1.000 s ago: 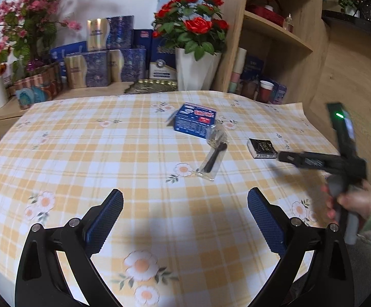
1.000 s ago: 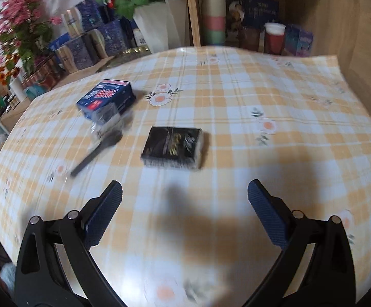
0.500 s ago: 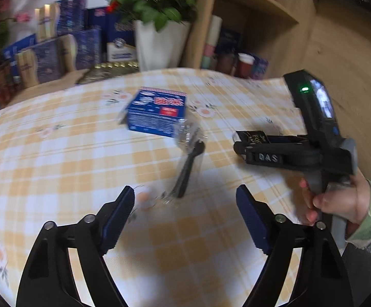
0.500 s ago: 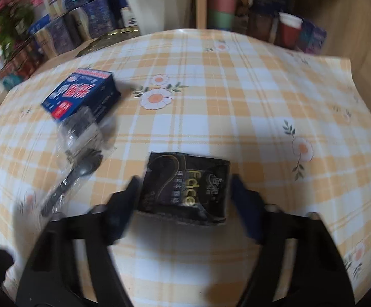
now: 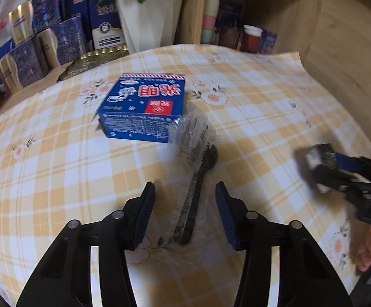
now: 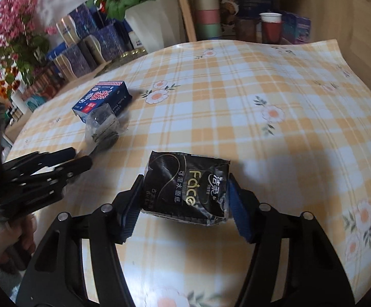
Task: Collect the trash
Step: 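Grasp the plastic-wrapped black spoon with the left tool while the right tool holds the tissue pack, then carry the tissue pack and wrapped spoon over the bin with both tools, then open both tools to drop the spoon and tissue pack into the bin, then move both tools back over the table toward the blue carton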
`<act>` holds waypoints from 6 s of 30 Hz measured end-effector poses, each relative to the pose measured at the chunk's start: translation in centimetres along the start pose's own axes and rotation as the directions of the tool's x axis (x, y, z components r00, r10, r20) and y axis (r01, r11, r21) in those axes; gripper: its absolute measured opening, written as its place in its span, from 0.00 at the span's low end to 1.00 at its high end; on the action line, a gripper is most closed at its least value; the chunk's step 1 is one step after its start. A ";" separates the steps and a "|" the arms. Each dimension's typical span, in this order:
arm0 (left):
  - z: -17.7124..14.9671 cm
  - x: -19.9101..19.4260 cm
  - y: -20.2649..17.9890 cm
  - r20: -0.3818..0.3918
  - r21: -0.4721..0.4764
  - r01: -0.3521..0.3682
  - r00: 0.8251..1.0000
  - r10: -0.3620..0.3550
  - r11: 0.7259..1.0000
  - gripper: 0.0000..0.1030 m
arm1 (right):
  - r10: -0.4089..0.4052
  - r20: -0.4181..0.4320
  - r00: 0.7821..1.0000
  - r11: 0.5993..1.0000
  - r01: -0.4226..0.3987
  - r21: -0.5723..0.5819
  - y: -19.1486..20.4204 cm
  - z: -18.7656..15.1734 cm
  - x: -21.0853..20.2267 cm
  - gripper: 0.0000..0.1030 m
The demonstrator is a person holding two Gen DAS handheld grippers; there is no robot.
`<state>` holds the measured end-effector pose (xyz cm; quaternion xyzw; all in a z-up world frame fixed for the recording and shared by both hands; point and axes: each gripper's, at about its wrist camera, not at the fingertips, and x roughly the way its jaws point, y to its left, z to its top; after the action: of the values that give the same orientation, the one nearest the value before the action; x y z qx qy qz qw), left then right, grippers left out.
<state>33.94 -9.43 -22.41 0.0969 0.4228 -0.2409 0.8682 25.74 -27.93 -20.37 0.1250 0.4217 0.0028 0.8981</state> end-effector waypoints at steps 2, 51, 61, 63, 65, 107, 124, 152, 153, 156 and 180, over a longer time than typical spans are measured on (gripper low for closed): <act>-0.1 0.2 -0.5 -0.003 0.037 -0.016 1.000 0.016 0.999 0.44 | 0.010 0.006 1.000 1.000 -0.010 0.030 -0.6 -0.7 -0.8 0.61; -20.2 -21.2 -10.8 0.101 0.001 0.156 0.983 -0.156 0.988 0.10 | 0.013 0.117 0.993 1.000 -0.016 0.026 -0.5 -17.0 -17.9 0.61; -24.6 -17.3 -13.0 -0.025 0.035 0.167 0.986 -0.166 0.985 0.10 | -0.010 0.096 0.995 1.000 0.008 0.017 -1.4 -20.5 -18.0 0.61; -25.1 -16.2 -13.2 -0.068 0.047 0.158 0.986 -0.155 0.986 0.10 | -0.011 0.092 0.996 1.000 0.010 0.009 -1.4 -20.8 -17.9 0.61; -25.3 -15.1 -13.3 -0.105 0.049 0.153 0.984 -0.147 0.987 0.10 | -0.014 0.088 0.996 1.000 0.015 -0.004 -1.3 -20.9 -17.7 0.61; -22.8 -25.0 -5.8 0.301 -0.167 -0.165 0.930 0.210 0.972 0.94 | 0.042 -0.132 0.990 0.975 -0.070 -0.213 4.1 -24.0 -12.1 0.63; -24.8 -24.8 -2.1 0.236 -0.348 -0.146 0.942 0.238 0.926 0.94 | 0.002 -0.342 0.940 0.944 -0.115 -0.310 6.6 -26.6 -8.0 0.85; -24.5 -23.2 -2.6 0.188 -0.320 -0.146 0.959 0.213 0.936 0.94 | -0.078 -0.090 0.993 0.988 0.065 -0.140 2.8 -22.3 -11.9 0.94; -24.5 -23.1 -2.6 0.185 -0.320 -0.148 0.959 0.215 0.936 0.94 | -0.090 -0.084 0.992 0.987 0.077 -0.139 2.8 -22.3 -12.0 0.94; -24.4 -22.9 -2.6 0.175 -0.317 -0.147 0.962 0.210 0.937 0.94 | -0.106 -0.066 0.992 0.985 0.095 -0.141 2.7 -22.0 -12.2 0.94; -15.5 -20.8 1.7 0.204 -0.280 -0.142 0.958 0.203 0.949 0.94 | -0.014 0.006 1.000 0.937 0.015 -0.349 6.0 -8.5 -9.4 0.94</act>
<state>13.19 4.78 -15.92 -0.0106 0.3372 -0.1151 0.9343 13.80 -21.28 -17.14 -0.0396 0.4141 0.0707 0.9066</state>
